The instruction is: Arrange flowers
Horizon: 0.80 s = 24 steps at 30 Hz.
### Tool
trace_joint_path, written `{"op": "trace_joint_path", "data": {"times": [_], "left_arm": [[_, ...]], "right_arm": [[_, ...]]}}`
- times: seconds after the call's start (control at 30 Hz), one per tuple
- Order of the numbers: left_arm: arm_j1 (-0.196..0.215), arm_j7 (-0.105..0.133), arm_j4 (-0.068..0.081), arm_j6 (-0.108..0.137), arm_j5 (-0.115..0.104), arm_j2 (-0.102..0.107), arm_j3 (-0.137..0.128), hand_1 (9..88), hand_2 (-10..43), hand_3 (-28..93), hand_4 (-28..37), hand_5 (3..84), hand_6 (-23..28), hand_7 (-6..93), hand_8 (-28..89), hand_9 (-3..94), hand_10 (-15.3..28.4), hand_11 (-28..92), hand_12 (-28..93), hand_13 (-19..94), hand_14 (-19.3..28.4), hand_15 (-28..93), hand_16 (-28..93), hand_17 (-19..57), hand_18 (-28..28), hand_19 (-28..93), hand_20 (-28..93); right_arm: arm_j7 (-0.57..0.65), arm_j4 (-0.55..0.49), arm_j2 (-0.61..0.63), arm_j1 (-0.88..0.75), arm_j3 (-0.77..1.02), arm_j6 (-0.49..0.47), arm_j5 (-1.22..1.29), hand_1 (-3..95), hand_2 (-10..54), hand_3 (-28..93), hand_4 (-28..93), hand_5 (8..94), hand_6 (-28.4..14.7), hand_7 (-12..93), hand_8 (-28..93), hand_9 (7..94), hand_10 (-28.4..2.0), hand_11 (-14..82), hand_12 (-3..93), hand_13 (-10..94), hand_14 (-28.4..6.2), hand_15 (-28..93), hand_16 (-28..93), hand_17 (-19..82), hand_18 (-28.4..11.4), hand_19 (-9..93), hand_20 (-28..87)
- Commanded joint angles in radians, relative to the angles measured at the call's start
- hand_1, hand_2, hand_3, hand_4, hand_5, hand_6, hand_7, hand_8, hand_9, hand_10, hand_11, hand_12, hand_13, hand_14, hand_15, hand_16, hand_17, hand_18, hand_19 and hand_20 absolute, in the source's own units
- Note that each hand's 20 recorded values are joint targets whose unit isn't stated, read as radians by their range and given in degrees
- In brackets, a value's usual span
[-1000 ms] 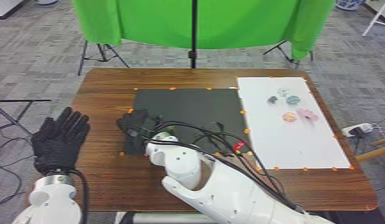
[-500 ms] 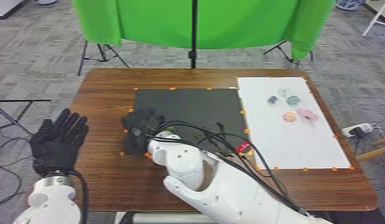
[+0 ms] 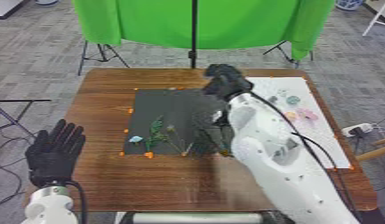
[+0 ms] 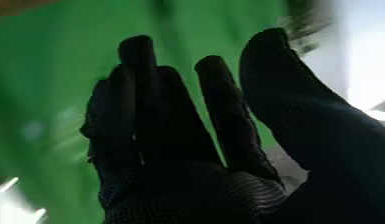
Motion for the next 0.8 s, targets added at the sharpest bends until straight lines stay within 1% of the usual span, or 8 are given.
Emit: {"op": "trace_joint_path", "data": {"times": [0.03, 0.1, 0.23, 0.4, 0.47, 0.67, 0.73, 0.8], "left_arm": [[0.028, -0.001, 0.002, -0.004, -0.026, -0.012, -0.006, 26.6, 10.6, 81, -28.3, 48.8, 11.4, 10.0, -9, 40.6, 16.3, 21, 9, 31, 16.8, 33, -7, -5.5, 14.6, 35, 12], [0.022, -0.003, 0.005, 0.013, -0.027, -0.016, -0.004, 26.6, 10.7, 81, -28.3, 48.9, 11.5, 10.0, -9, 40.7, 16.3, 21, 9, 31, 16.8, 33, -7, -5.5, 14.6, 35, 12], [0.021, -0.005, 0.007, 0.004, -0.02, -0.017, -0.001, 26.7, 10.7, 81, -28.3, 48.9, 11.5, 10.0, -9, 40.6, 16.3, 21, 9, 31, 16.8, 33, -7, -5.5, 14.6, 35, 12], [0.023, 0.003, 0.004, -0.003, -0.027, -0.018, 0.0, 26.6, 10.7, 81, -28.3, 49.0, 11.5, 10.0, -9, 40.4, 16.2, 21, 9, 31, 16.7, 34, -7, -5.5, 14.6, 36, 12], [0.02, -0.003, 0.006, 0.001, -0.021, -0.02, 0.001, 26.7, 10.7, 81, -28.3, 49.0, 11.5, 10.0, -9, 40.4, 16.2, 21, 9, 31, 16.8, 34, -7, -5.5, 14.6, 36, 12], [0.028, 0.01, 0.003, 0.019, -0.034, -0.023, -0.006, 26.7, 10.7, 81, -28.3, 48.3, 11.5, 10.1, -9, 37.3, 15.7, 21, 9, 30, 16.5, 34, -7, -5.6, 14.6, 36, 12], [0.031, 0.01, 0.001, 0.018, -0.038, -0.025, -0.008, 26.7, 10.6, 81, -28.3, 48.1, 11.5, 10.1, -9, 36.5, 15.5, 21, 9, 30, 16.4, 33, -7, -5.6, 14.6, 36, 12], [0.03, 0.008, 0.001, 0.015, -0.04, -0.025, -0.005, 26.8, 10.6, 81, -28.3, 48.0, 11.5, 10.1, -9, 36.2, 15.4, 21, 9, 30, 16.3, 34, -7, -5.7, 14.5, 36, 12]], "right_arm": [[0.032, 0.007, 0.251, -0.212, 0.239, 0.051, -0.013, 42.9, -9.5, 88, -28, 49.9, -7.1, 12, -11, 43.1, -21.4, 12.3, 14.5, 39, -18.2, 50, 11, 27, -25.1, 86, 35], [0.023, 0.01, 0.263, -0.267, 0.274, 0.072, -0.009, 42.7, -9.5, 89, -28, 49.6, -6.7, 12, -11, 42.7, -20.9, 12.1, 14.4, 38, -18.1, 47, 11, 26, -24.9, 84, 35], [0.044, 0.019, 0.263, -0.321, 0.309, 0.029, -0.006, 42.0, -9.5, 90, -28, 49.4, -6.1, 13, -12, 42.3, -20.2, 11.8, 14.3, 36, -18.5, 43, 11, 24, -24.5, 83, 34], [0.046, 0.061, 0.248, -0.319, 0.309, 0.016, -0.01, 42.6, -9.5, 90, -28, 49.4, -5.8, 13, -12, 42.1, -19.8, 11.7, 14.3, 36, -18.2, 42, 11, 24, -24.5, 83, 34], [0.051, 0.078, 0.243, -0.312, 0.307, 0.02, -0.011, 43.4, -9.5, 90, -28, 49.2, -5.6, 13, -12, 42.1, -19.5, 11.6, 14.3, 36, -17.9, 41, 12, 25, -24.5, 83, 34], [0.058, 0.155, 0.233, -0.273, 0.272, 0.039, -0.051, 46.1, -9.5, 91, -28, 49.5, -4.6, 14, -13, 42.2, -18.5, 11.5, 13.8, 37, -16.9, 40, 12, 26, -24.2, 83, 34], [0.08, 0.192, 0.231, -0.256, 0.25, 0.075, -0.055, 47.0, -9.5, 91, -28, 50.8, -4.4, 15, -13, 43.6, -17.9, 12.5, 14.1, 39, -16.2, 40, 12, 27, -24.0, 83, 34], [0.072, 0.228, 0.229, -0.252, 0.237, 0.12, -0.08, 49.6, -9.5, 89, -28, 55.9, -3.9, 18, -14, 51.1, -17.6, 17.9, 15.6, 46, -14.3, 43, 13, 30, -23.2, 86, 34]]}}
